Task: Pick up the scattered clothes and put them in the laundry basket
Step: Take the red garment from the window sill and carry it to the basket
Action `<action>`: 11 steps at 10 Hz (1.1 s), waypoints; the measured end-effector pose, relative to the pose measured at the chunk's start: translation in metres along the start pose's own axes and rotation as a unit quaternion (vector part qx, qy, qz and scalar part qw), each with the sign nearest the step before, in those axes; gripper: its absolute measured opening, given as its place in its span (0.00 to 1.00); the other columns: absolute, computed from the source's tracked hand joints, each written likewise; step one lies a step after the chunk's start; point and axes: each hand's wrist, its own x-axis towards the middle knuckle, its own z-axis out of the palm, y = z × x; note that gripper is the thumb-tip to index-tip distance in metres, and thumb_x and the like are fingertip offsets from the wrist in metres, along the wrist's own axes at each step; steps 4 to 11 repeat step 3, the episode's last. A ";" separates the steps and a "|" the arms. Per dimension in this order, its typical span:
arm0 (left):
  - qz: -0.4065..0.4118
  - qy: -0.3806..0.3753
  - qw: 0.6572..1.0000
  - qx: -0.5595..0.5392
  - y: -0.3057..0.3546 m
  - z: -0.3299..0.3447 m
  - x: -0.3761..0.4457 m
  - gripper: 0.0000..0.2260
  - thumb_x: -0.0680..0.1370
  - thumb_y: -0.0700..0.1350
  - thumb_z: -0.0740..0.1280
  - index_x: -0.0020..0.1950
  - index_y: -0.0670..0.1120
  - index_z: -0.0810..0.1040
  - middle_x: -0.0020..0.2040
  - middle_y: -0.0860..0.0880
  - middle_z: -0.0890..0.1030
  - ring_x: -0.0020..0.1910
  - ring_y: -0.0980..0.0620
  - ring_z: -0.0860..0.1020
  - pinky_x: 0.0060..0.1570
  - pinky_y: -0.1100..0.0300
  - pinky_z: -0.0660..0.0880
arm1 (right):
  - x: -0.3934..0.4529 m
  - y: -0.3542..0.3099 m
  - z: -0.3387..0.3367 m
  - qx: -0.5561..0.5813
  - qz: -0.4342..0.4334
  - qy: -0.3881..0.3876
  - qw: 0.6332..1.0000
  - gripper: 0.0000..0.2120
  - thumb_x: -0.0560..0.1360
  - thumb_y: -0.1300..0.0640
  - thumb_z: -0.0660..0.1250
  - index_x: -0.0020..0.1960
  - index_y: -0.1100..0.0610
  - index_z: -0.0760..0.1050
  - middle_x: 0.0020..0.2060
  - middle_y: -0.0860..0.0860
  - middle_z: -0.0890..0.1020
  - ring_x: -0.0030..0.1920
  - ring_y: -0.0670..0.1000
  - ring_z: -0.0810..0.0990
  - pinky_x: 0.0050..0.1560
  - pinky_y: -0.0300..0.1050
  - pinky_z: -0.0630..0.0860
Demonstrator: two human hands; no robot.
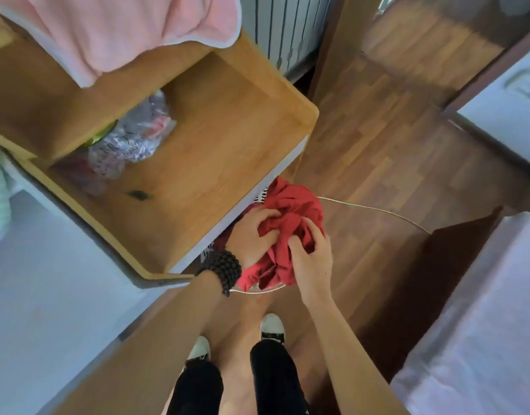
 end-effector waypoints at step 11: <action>-0.106 0.043 0.993 0.007 -0.051 0.007 0.018 0.17 0.80 0.41 0.65 0.68 0.52 0.75 0.74 0.50 0.72 0.74 0.51 0.68 0.73 0.56 0.63 | 0.061 0.033 0.013 0.035 0.063 -0.103 0.992 0.22 0.81 0.58 0.67 0.74 0.47 0.74 0.71 0.43 0.76 0.73 0.44 0.72 0.77 0.57 0.71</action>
